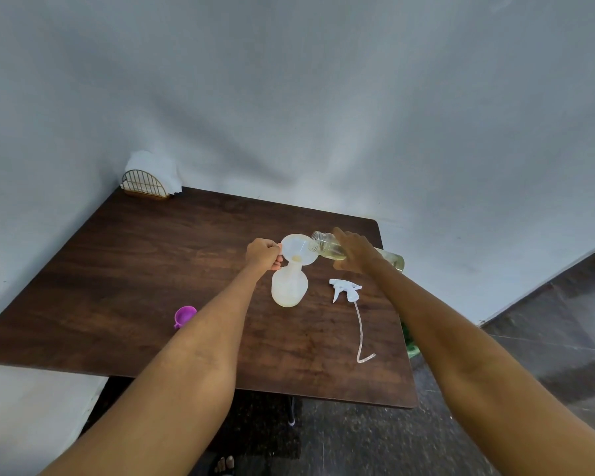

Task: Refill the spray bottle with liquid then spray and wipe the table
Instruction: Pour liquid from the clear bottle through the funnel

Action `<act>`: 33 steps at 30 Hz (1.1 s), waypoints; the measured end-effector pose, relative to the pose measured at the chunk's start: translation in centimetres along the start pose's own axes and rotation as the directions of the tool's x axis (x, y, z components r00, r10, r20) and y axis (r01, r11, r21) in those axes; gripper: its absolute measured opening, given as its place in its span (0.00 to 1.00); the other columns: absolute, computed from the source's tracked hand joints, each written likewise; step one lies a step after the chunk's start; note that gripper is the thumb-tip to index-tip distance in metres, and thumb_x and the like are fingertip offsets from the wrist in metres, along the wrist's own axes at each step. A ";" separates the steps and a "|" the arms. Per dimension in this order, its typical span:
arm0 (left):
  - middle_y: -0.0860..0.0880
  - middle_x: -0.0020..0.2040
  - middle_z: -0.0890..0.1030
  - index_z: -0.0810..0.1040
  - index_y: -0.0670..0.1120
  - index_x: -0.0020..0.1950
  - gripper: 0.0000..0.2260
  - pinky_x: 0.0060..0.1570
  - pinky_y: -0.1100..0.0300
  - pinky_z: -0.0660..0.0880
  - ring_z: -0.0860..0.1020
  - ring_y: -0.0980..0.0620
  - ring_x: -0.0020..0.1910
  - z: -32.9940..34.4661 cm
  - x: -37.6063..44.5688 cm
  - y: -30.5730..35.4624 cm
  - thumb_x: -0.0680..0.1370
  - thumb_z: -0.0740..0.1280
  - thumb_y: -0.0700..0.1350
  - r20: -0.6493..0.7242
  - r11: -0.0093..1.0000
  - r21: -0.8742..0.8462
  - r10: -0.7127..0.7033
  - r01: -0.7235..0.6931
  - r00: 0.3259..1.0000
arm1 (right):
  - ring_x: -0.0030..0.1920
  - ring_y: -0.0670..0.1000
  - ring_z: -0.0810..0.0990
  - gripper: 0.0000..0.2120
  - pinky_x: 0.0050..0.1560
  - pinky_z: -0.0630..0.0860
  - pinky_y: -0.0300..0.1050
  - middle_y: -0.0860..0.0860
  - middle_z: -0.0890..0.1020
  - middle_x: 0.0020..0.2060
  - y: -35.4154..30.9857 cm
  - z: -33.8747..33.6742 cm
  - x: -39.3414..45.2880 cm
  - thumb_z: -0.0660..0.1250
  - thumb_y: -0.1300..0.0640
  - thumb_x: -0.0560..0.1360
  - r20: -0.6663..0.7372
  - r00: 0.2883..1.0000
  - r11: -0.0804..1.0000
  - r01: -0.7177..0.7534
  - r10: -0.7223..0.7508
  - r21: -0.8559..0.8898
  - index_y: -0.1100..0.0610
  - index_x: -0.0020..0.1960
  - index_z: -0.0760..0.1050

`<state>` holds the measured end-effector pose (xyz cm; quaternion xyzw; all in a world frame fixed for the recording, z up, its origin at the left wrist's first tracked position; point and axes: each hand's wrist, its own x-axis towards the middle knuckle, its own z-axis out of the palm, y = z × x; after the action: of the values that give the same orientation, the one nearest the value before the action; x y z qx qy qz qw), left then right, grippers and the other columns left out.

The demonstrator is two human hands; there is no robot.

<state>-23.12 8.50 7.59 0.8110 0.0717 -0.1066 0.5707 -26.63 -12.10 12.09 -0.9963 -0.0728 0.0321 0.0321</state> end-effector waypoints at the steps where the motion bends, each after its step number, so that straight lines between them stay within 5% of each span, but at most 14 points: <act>1: 0.43 0.38 0.79 0.80 0.37 0.48 0.08 0.44 0.57 0.80 0.76 0.54 0.31 0.0 0.0 0.0 0.78 0.63 0.40 0.000 1.000 0.000 0.001 -0.001 1.000 | 0.48 0.58 0.79 0.30 0.50 0.75 0.50 0.59 0.79 0.52 0.0 0.0 0.0 0.73 0.54 0.67 0.000 1.000 1.000 -0.002 0.002 0.001 0.60 0.63 0.64; 20: 0.45 0.35 0.78 0.80 0.36 0.48 0.09 0.49 0.52 0.81 0.76 0.53 0.30 0.1 -0.1 0.1 0.78 0.64 0.41 0.006 0.999 -0.013 -0.034 0.034 0.999 | 0.47 0.59 0.79 0.28 0.49 0.74 0.49 0.59 0.79 0.50 0.0 0.2 0.2 0.72 0.54 0.67 -0.009 1.000 1.000 0.019 -0.019 -0.021 0.60 0.62 0.65; 33: 0.45 0.34 0.78 0.80 0.36 0.49 0.09 0.42 0.58 0.79 0.76 0.53 0.30 0.1 0.0 0.0 0.78 0.64 0.41 0.005 1.000 -0.005 -0.023 0.023 1.000 | 0.49 0.60 0.79 0.29 0.51 0.73 0.50 0.60 0.79 0.51 -0.1 0.0 0.2 0.72 0.55 0.68 0.014 1.000 0.999 0.021 -0.021 -0.049 0.61 0.64 0.64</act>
<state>-23.12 8.43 7.60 0.8085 0.0802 -0.1150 0.5715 -26.45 -11.96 12.12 -0.9957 -0.0843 0.0368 0.0075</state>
